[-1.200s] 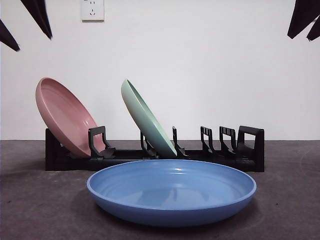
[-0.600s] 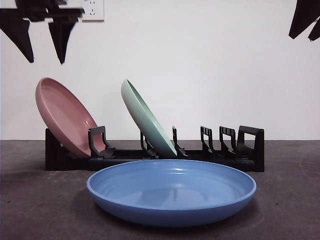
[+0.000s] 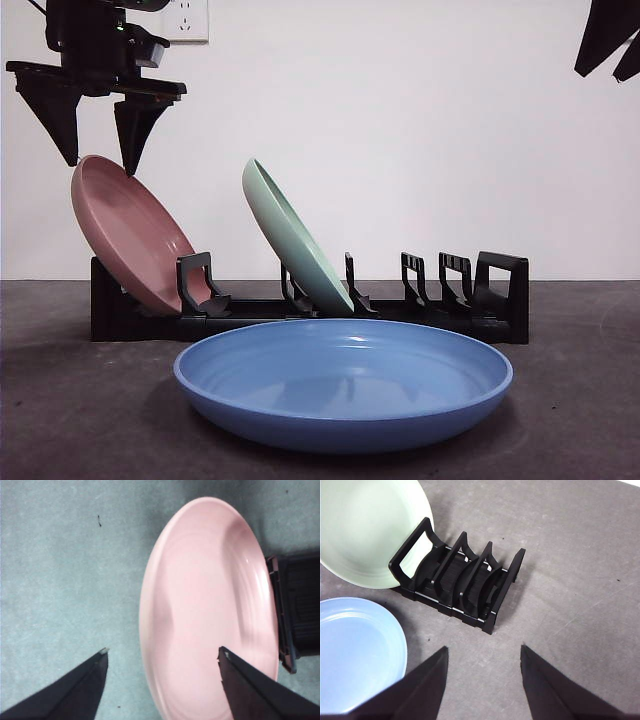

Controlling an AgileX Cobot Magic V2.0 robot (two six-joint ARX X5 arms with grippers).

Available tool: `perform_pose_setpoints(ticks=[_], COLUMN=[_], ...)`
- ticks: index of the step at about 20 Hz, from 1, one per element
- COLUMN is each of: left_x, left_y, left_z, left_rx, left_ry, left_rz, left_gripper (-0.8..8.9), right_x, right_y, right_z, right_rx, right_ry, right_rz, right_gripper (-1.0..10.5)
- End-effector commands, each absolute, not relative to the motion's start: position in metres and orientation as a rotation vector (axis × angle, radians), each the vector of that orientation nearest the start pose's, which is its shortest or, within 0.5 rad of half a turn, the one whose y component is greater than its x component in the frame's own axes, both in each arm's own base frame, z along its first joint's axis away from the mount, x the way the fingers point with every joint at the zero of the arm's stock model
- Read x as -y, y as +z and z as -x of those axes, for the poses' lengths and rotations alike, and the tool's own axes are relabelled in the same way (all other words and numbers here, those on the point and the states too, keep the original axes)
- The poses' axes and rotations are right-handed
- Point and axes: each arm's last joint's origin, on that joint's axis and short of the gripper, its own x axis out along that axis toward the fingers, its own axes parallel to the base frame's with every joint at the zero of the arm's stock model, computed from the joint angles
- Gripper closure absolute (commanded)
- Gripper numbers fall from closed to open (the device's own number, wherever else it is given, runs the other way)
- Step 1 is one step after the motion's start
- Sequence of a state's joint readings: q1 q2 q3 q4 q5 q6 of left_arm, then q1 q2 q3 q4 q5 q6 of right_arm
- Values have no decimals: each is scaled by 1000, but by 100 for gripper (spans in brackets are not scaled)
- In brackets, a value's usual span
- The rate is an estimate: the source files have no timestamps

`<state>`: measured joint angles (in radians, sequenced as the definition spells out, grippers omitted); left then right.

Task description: Place the plate

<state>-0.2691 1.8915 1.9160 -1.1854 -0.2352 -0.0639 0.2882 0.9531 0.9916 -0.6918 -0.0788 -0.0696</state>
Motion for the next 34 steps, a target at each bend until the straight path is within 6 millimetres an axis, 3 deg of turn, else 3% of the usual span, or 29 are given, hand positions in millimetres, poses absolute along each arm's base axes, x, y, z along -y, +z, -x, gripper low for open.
perform_pose_setpoints(ticks=[1,10,21,27,34], left_x=[98,98,101,101,89], left_y=[334,335,342,368,400], left_z=[-377,-377,-373,-369,-349], left_rx=[-1110,-1107,-1071,-1017,-1051], left_ry=[-6,13,142,155,186], left_rz=[-261,-278,-450,-463,-438], left_gripper=[549,797,797,797,797], right_x=[-57,-57,-57,-57,-57], right_y=[330,330,330,329,329], right_z=[-179,-179,-179,-179,-179], right_rx=[-640,-641,-642,-643,-643], right_ry=[379,378,378,378,378], right_rz=[122,119,119,119,120], right_gripper=[723,723,723,723,723])
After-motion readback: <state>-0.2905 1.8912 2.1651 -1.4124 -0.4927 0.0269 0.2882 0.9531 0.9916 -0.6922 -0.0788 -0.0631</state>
